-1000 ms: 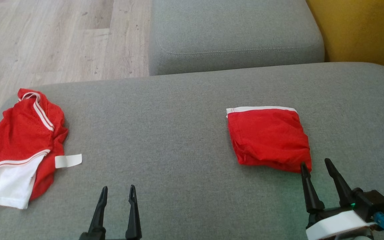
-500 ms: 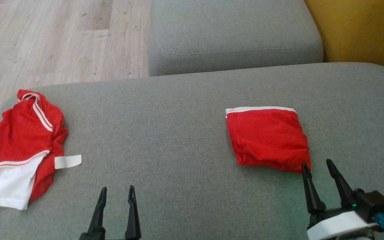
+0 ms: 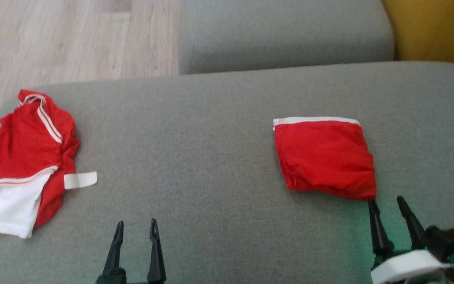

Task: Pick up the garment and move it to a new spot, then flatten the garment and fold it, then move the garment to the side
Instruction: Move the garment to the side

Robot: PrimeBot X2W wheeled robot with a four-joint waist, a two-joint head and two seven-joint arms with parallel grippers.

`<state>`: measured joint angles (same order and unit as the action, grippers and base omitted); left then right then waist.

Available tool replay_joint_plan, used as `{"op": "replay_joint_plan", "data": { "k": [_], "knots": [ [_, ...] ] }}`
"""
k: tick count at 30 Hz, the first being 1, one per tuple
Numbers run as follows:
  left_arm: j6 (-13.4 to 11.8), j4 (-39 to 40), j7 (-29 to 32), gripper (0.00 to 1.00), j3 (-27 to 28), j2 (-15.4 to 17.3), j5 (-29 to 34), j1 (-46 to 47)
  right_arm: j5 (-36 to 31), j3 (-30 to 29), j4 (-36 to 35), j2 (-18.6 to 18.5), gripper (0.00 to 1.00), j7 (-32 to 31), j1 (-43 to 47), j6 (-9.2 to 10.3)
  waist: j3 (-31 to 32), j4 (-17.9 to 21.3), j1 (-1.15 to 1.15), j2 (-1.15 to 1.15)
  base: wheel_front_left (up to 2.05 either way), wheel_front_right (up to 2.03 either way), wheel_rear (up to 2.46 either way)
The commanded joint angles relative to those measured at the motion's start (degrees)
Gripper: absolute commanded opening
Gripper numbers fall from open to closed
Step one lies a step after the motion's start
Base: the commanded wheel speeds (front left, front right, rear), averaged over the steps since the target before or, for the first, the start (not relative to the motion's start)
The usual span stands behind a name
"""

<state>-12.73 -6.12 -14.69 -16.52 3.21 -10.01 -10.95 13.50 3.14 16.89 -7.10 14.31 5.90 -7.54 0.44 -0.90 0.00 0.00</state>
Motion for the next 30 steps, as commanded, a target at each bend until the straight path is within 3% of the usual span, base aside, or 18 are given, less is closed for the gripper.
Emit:
{"op": "replay_joint_plan", "data": {
  "k": [1, 7, 16, 18, 19, 22, 30],
  "knots": [
    [-0.5, 2.0, -0.3, 1.0, 1.4, -0.3, 0.7, 2.6, 0.9, 0.6, -0.5, -0.3, 1.0, 0.7, -4.4, 0.05, -1.8, -0.6, 0.0, 0.0, 0.0, 0.0, 0.0],
    [-1.2, 2.6, -0.3, 1.0, -0.7, -0.3, 1.8, 6.3, 3.6, -0.1, 9.8, -4.0, 1.0, -2.3, -15.0, 0.05, -7.2, -2.4, 0.0, 0.0, 0.0, 0.0, 0.0],
    [-1.7, 1.8, -0.3, 1.0, -2.5, -0.3, 1.3, 9.4, 11.2, 4.0, 21.4, -9.4, 0.97, -17.2, -25.2, 0.05, -10.1, -4.7, 0.0, 0.0, 0.0, 0.0, 0.0],
    [-1.9, 1.8, -0.3, 1.0, -2.6, -0.3, 1.2, 9.6, 14.3, 5.6, 21.9, -9.8, 0.15, -19.6, -25.6, 0.05, -10.3, -4.8, 0.0, 0.0, 0.0, 0.0, 0.0],
    [-2.1, 1.8, -0.3, 1.0, -2.6, -0.3, 1.1, 9.7, 16.1, 6.2, 21.5, -9.9, 0.0, -20.2, -25.6, 0.05, -10.5, -4.8, 0.0, 0.0, 0.0, 0.0, 0.0],
    [-2.4, 2.0, -0.3, 1.0, -2.3, -0.3, 1.0, 9.7, 19.2, 7.5, 19.4, -12.0, 0.0, -19.8, -25.7, 0.05, -11.1, -3.8, 0.0, 0.0, 0.0, 0.0, 0.0],
    [-2.0, 2.5, -0.3, 1.0, -2.3, -0.3, 1.5, 11.8, 19.1, 9.3, 17.1, -22.5, 0.0, -21.3, -27.8, 0.05, -15.6, 1.1, 0.0, 0.0, 0.0, 0.0, 0.0]
  ]
}}
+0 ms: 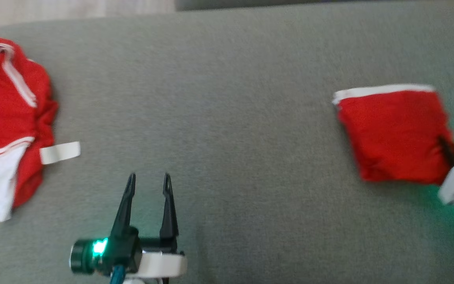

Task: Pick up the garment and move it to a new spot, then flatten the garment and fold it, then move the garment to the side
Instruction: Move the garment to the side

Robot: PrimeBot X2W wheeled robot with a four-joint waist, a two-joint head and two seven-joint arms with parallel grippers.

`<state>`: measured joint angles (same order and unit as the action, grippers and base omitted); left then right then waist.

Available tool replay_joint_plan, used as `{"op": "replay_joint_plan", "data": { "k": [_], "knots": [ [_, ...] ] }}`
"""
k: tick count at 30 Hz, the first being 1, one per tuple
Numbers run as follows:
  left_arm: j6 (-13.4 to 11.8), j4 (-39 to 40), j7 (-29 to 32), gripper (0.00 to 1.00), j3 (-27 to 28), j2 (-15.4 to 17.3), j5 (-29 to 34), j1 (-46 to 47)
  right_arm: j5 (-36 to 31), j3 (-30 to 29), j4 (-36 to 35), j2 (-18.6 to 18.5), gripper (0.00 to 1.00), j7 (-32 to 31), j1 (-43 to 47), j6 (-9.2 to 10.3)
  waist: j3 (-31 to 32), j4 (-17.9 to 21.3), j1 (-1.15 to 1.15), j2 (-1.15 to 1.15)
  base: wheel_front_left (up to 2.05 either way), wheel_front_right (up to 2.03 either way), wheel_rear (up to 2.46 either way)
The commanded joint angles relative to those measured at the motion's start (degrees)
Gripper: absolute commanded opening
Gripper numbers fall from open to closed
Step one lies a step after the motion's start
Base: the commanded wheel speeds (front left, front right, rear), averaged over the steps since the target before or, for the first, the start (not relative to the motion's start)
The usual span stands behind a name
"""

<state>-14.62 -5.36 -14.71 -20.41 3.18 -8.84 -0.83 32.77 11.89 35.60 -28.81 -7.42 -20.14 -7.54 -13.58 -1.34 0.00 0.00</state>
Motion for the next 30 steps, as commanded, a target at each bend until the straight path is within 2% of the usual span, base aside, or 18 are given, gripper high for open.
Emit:
{"op": "replay_joint_plan", "data": {
  "k": [1, 7, 11, 15, 16, 17, 18, 22, 26, 30],
  "knots": [
    [0.0, 1.7, -0.3, 1.0, 1.4, -0.3, 0.6, 2.3, 0.0, 0.4, -1.8, -2.6, 0.0, 0.0, -2.2, 0.05, -2.6, 2.2, 0.0, 0.0, 0.0, 0.0, 0.0],
    [1.0, 1.7, -0.3, 1.0, 0.7, -0.3, 1.9, 6.9, 0.8, -3.2, -0.4, -12.2, 0.0, 0.3, -6.0, 0.05, -9.3, 4.0, 0.0, 0.0, 0.0, 0.0, 0.0],
    [1.4, 1.5, -0.3, 1.0, 0.6, -0.3, 2.6, 9.5, -1.6, -7.1, 1.3, -15.5, 0.0, 1.6, -8.5, 0.05, -13.3, 4.3, 0.0, 0.0, 0.0, 0.0, 0.0],
    [1.8, 1.3, -0.3, 1.0, 0.5, -0.3, 3.0, 11.5, -5.8, -11.5, 3.3, -16.7, 0.0, 3.0, -10.7, 0.05, -16.0, 4.6, 0.0, 0.0, 0.0, 0.0, 0.0],
    [1.9, 1.1, -0.3, 1.0, 0.5, -0.3, 3.0, 11.9, -7.2, -12.5, 3.9, -16.8, 0.26, 3.7, -11.2, 0.05, -16.3, 4.6, 0.0, 0.0, 0.0, 0.0, 0.0],
    [2.0, 0.9, -0.3, 1.0, 0.4, -0.3, 3.0, 12.3, -8.9, -13.4, 4.6, -16.8, 0.84, 4.4, -11.6, 0.05, -16.5, 4.5, 0.0, 0.0, 0.0, 0.0, 0.0],
    [2.1, 0.6, -0.3, 1.0, 0.3, -0.3, 3.0, 12.7, -10.8, -14.6, 5.1, -16.7, 1.0, 5.4, -12.2, 0.05, -16.5, 4.5, 0.0, 0.0, 0.0, 0.0, 0.0],
    [2.3, -0.3, -0.3, 1.0, 0.0, -0.3, 2.9, 13.4, -18.5, -18.4, 6.9, -13.8, 1.0, 8.6, -13.8, 0.05, -14.5, 4.2, 0.0, 0.0, 0.0, 0.0, 0.0],
    [2.0, -1.1, -0.3, 1.0, 0.1, -0.3, 2.2, 11.9, -22.5, -19.6, 6.0, -7.3, 1.0, 10.3, -13.2, 0.05, -10.0, 3.8, 0.0, 0.0, 0.0, 0.0, 0.0],
    [1.9, -2.1, -0.3, 1.0, 0.7, -0.3, 1.5, 9.2, -23.7, -17.6, 3.6, -0.5, 1.0, 12.3, -10.5, 0.05, -4.9, 3.6, 0.0, 0.0, 0.0, 0.0, 0.0]
  ]
}}
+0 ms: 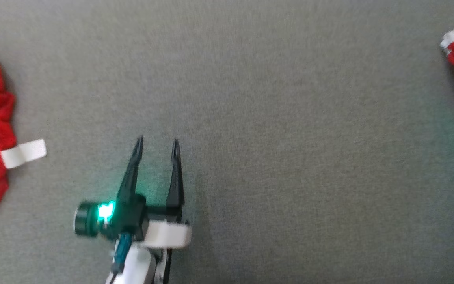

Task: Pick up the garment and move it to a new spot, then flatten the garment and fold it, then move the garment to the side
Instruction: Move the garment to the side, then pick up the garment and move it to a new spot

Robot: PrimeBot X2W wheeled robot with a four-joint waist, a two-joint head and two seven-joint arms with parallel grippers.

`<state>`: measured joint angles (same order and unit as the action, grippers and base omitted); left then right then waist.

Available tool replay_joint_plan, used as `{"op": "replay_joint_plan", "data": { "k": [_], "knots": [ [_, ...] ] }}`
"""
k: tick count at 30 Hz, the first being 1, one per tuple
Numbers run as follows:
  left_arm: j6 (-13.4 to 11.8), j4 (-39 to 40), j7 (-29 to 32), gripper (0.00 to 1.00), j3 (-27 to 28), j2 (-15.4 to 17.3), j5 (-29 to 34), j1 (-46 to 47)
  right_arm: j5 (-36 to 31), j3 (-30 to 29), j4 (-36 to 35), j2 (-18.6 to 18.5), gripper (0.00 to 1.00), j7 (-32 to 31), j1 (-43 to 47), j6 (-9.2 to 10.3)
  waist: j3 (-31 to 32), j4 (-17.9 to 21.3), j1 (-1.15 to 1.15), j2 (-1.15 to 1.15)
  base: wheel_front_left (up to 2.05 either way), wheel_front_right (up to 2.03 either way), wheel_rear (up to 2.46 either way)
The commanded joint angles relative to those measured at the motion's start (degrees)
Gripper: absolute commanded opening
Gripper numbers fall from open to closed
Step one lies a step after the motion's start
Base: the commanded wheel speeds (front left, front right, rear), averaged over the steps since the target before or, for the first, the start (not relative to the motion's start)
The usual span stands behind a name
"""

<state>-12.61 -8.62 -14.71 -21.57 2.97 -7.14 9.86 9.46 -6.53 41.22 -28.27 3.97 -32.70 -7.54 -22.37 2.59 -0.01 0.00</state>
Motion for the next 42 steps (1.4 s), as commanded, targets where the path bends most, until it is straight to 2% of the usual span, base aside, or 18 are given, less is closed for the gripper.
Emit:
{"op": "replay_joint_plan", "data": {
  "k": [1, 6, 11, 15, 18, 24, 28, 42],
  "knots": [
    [-0.1, 0.8, -0.3, 1.0, 2.1, -0.1, -0.4, -2.1, -0.4, 1.9, -2.6, 0.7, 1.0, 1.5, 3.1, 0.05, 5.3, -0.5, 0.01, 0.0, 0.0, 0.0, 0.0],
    [0.6, -1.2, -0.3, 1.0, 3.2, -0.1, -1.7, -5.1, 2.8, 7.9, -4.9, 8.4, 1.0, 5.6, 9.7, 0.05, 12.6, -1.5, 0.01, 0.0, 0.0, 0.0, 0.0],
    [1.2, -2.6, -0.3, 1.0, 5.4, -0.1, -3.6, -9.0, 7.2, 17.2, -5.8, 14.9, 1.0, 10.0, 17.4, 0.05, 19.8, -1.9, 0.01, 0.0, 0.0, 0.0, 0.0],
    [1.5, -2.7, -0.3, 1.0, 6.5, -0.1, -3.9, -11.2, 9.1, 19.5, -6.3, 18.3, 1.0, 10.9, 21.1, 0.05, 23.1, -1.9, 0.01, 0.0, 0.0, 0.0, 0.0],
    [1.6, -2.8, -0.3, 1.0, 7.5, -0.1, -3.9, -12.9, 8.0, 19.0, -10.6, 20.6, 1.0, 11.0, 24.2, 0.05, 25.2, -1.8, 0.01, 0.0, 0.0, 0.0, 0.0],
    [1.7, -3.0, -0.3, 1.0, 9.8, -0.1, -3.2, -15.4, 1.8, 17.8, -19.1, 22.8, 1.0, 11.0, 29.8, 0.05, 28.0, -1.0, 0.01, 0.0, 0.0, 0.0, 0.0],
    [1.8, -3.5, -0.3, 1.0, 11.1, -0.1, -2.7, -16.9, -0.4, 17.8, -22.2, 23.4, 1.0, 11.0, 32.5, 0.05, 29.5, -0.9, 0.01, 0.0, 0.0, 0.0, 0.0],
    [2.0, -5.0, -0.3, 1.0, 12.8, -0.1, -2.0, -17.9, -2.4, 16.2, -24.1, 24.7, 1.0, 11.0, 35.9, 0.05, 31.0, -1.8, 0.01, 0.0, 0.0, 0.0, 0.0]
  ]
}}
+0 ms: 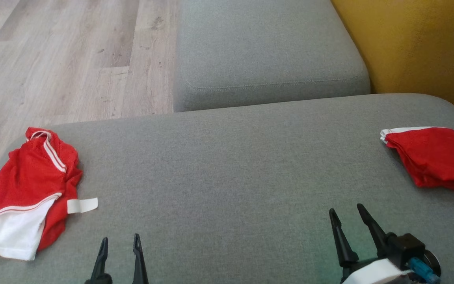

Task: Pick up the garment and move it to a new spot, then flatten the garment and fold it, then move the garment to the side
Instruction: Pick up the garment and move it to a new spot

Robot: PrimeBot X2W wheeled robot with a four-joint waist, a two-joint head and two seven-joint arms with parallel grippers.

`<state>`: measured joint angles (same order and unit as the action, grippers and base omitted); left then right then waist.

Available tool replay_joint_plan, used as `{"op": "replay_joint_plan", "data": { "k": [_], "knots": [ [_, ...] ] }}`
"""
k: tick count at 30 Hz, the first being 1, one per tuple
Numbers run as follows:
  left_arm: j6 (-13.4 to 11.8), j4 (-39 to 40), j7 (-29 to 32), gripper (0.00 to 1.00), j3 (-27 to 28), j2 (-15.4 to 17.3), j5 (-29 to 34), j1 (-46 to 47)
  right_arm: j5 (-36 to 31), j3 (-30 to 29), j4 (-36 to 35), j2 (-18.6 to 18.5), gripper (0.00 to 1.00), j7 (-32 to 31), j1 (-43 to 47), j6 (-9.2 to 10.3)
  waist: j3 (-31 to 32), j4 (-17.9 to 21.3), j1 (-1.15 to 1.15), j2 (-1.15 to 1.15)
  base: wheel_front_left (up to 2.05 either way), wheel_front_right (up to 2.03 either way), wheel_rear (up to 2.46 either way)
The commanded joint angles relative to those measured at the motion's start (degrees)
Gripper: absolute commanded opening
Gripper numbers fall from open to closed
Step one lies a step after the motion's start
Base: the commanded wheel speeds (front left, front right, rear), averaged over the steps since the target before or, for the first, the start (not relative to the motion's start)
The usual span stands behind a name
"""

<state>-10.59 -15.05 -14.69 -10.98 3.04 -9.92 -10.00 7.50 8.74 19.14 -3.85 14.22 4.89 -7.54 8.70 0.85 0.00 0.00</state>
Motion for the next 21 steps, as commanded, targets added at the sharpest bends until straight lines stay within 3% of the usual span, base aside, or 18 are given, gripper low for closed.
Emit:
{"op": "replay_joint_plan", "data": {
  "k": [1, 10, 15, 21],
  "knots": [
    [0.1, 1.3, -0.3, 1.0, 2.3, -0.2, 0.9, 2.0, -0.4, 0.8, -2.1, 0.3, 1.0, 0.8, -1.6, 0.05, -0.1, -0.1, 0.0, 0.0, 0.0, 0.0, 0.0],
    [0.1, 1.7, -0.3, 1.0, 2.3, -0.2, 1.2, 2.4, -0.9, 0.7, -1.8, 0.5, 1.0, 0.8, -1.4, 0.05, -0.8, -3.2, 0.0, 0.0, 0.0, 0.0, 0.0],
    [0.4, 1.6, -0.3, 1.0, 2.4, -0.2, 2.0, 2.6, -0.8, 0.8, -1.8, 0.6, 1.0, 0.8, -1.6, 0.05, -1.4, -6.7, 0.0, 0.0, 0.0, 0.0, 0.0],
    [0.8, 1.6, -0.3, 1.0, 3.6, -0.2, 2.9, 2.9, -0.5, 1.3, -1.9, 0.8, 1.0, 0.8, -2.0, 0.05, -2.3, -13.8, 0.0, 0.0, 0.0, 0.0, 0.0]
  ]
}}
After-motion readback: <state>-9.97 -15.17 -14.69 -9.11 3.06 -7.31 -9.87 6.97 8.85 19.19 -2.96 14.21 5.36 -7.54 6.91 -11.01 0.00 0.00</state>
